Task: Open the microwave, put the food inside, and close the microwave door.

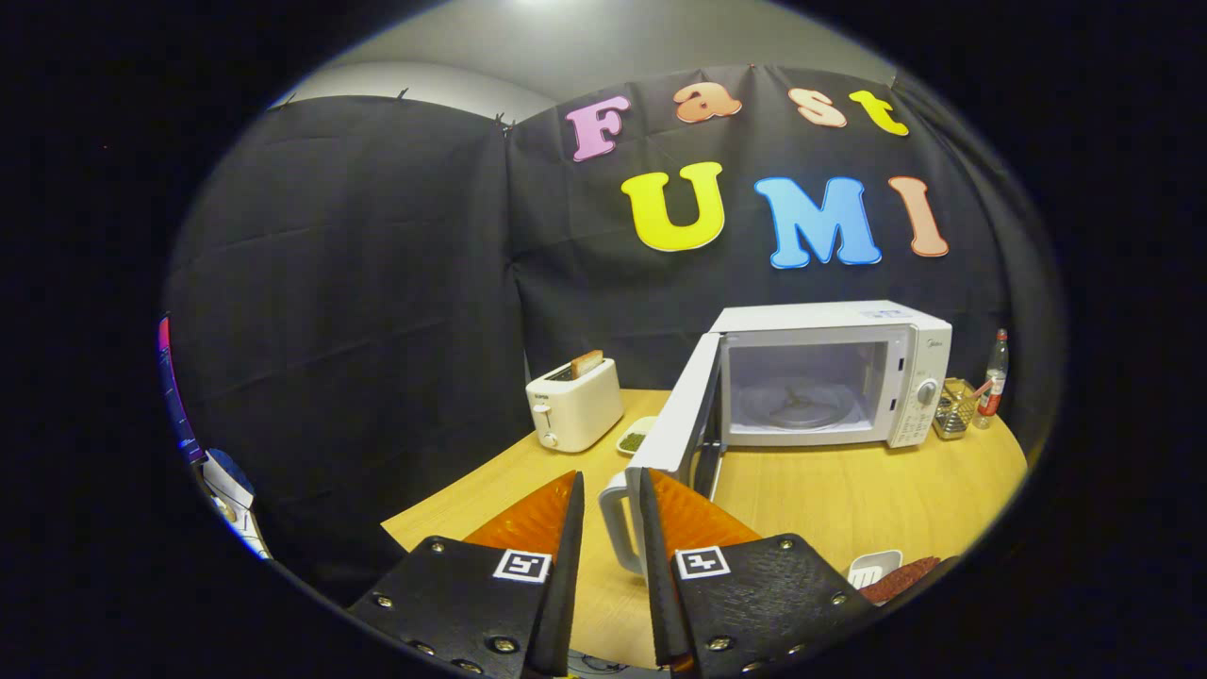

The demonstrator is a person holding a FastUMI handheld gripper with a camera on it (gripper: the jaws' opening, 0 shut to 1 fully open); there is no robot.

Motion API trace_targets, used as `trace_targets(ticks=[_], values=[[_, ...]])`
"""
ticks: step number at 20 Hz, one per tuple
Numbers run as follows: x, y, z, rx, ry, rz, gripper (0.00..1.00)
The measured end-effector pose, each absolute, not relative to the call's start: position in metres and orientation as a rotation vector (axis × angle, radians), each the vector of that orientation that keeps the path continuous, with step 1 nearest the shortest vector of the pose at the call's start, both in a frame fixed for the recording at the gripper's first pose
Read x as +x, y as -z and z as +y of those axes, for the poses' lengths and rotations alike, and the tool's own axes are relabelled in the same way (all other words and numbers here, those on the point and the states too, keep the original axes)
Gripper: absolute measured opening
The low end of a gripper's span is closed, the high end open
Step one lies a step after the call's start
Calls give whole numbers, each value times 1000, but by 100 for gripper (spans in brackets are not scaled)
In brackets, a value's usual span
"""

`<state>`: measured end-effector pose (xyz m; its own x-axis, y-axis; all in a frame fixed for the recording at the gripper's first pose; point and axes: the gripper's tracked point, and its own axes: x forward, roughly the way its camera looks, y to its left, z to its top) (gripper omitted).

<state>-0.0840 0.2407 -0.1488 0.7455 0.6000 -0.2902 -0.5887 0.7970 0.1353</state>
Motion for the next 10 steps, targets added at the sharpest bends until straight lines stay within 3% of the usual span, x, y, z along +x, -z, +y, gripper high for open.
trace_targets(ticks=[10], values=[[-39, 133, 116, -59, -392, 247, 34]])
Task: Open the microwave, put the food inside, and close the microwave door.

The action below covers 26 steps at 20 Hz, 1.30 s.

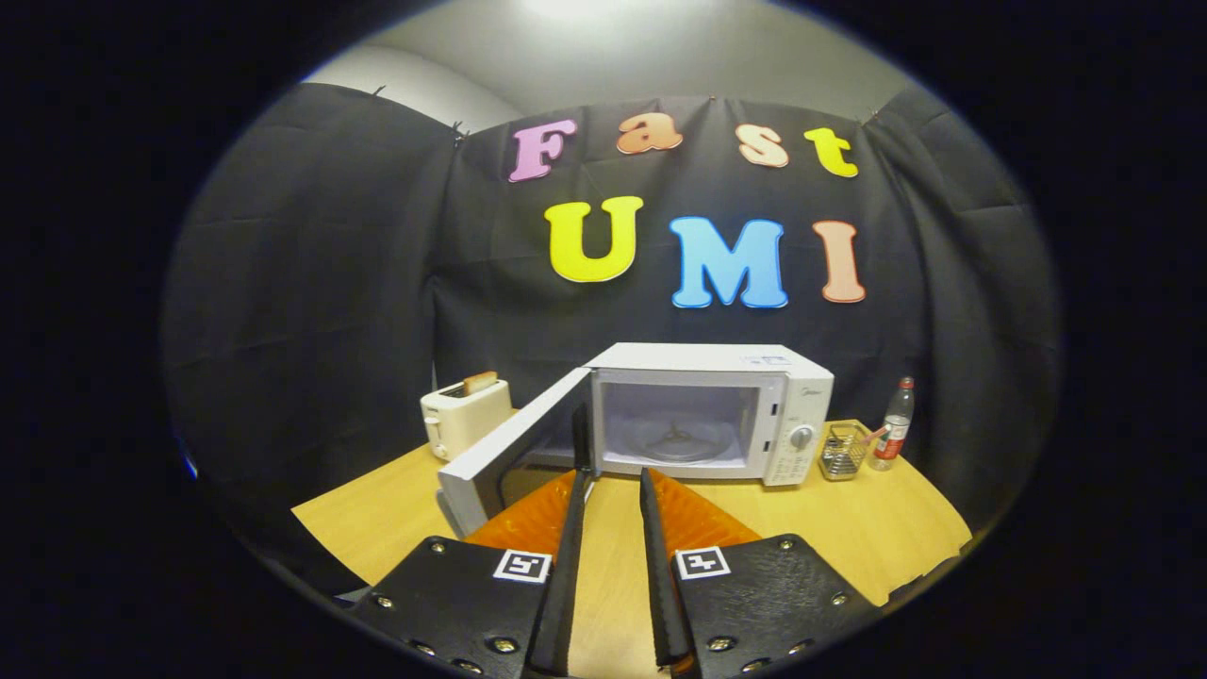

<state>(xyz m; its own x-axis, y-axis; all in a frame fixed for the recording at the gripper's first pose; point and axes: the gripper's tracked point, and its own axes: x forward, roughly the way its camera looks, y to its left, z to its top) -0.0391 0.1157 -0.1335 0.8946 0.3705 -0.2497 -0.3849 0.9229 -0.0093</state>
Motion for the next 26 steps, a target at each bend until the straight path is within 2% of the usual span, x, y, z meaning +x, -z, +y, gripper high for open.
trace_targets(ticks=[2, 7, 9, 17, 20, 26], values=[[-31, 134, 92, -67, -323, 249, 34], [-19, 135, 61, -17, -292, 260, 34], [-17, 144, 42, -24, -263, 282, 73], [-22, 214, -24, 42, -157, 458, 74], [-27, 243, -36, 104, -143, 539, 84], [-42, 293, -38, 288, -130, 713, 85]])
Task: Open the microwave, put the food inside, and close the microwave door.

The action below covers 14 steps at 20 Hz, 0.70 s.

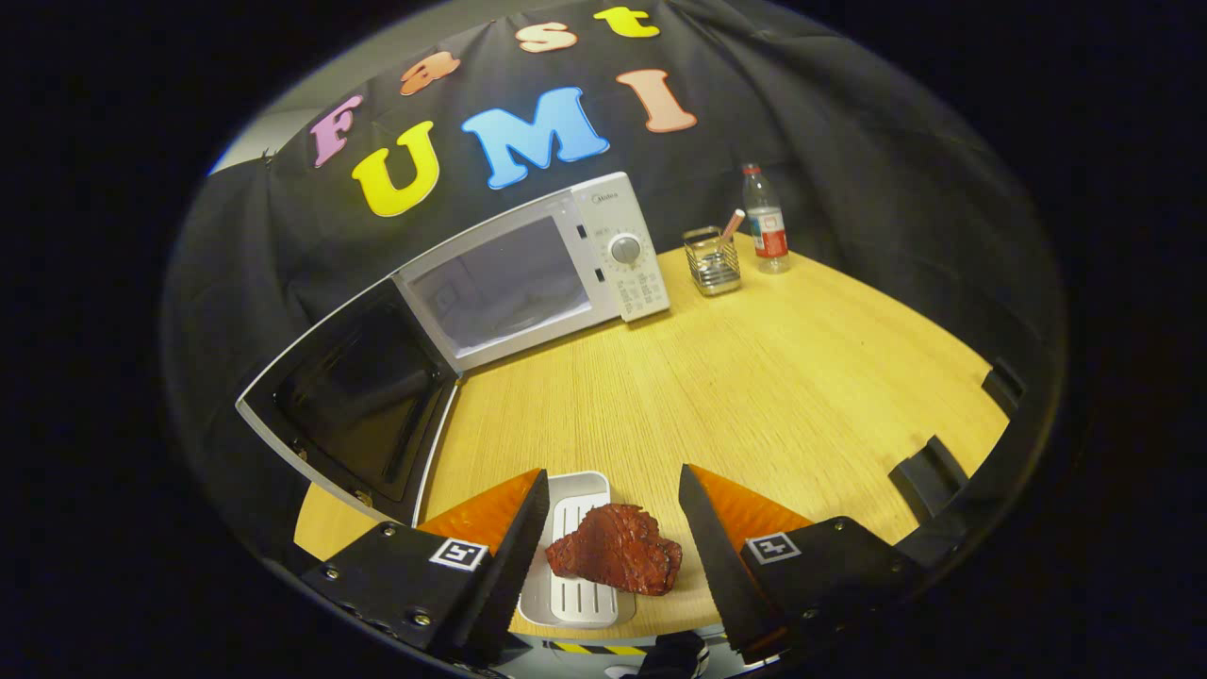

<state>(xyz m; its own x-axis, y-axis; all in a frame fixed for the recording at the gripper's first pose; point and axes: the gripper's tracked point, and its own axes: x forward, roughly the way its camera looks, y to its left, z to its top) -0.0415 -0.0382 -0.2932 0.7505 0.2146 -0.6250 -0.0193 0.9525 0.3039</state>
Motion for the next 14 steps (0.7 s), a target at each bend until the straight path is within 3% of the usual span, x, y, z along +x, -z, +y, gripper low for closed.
trace_targets(ticks=[6, 9, 11, 13, 14], values=[[-58, 325, -37, 420, -107, 826, 83], [-63, 330, -31, 471, -121, 851, 75], [-65, 322, -32, 487, -126, 856, 47], [-65, 331, -25, 506, -130, 853, 47], [-62, 319, -27, 502, -145, 854, 32]])
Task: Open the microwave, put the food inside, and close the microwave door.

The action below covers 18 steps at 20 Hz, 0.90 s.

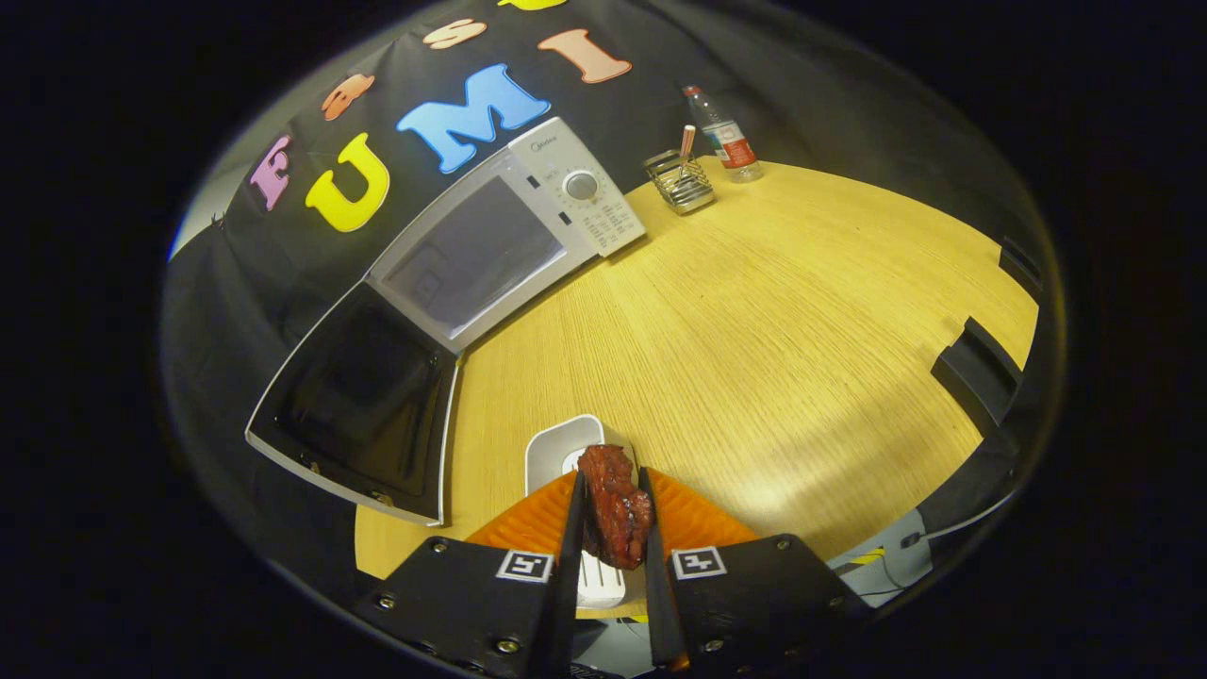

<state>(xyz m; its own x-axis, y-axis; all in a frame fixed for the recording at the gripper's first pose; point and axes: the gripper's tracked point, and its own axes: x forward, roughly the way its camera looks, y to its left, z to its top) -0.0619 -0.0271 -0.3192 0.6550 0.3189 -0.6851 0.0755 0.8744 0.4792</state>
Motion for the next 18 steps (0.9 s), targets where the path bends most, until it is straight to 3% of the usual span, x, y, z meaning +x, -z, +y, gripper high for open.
trace_targets(ticks=[1, 2, 8, 18], values=[[-55, 316, -20, 538, -155, 834, 31], [-62, 304, -20, 529, -157, 833, 18], [-41, 265, -10, 464, -239, 762, 18], [-74, 302, 16, 376, -351, 993, 18]])
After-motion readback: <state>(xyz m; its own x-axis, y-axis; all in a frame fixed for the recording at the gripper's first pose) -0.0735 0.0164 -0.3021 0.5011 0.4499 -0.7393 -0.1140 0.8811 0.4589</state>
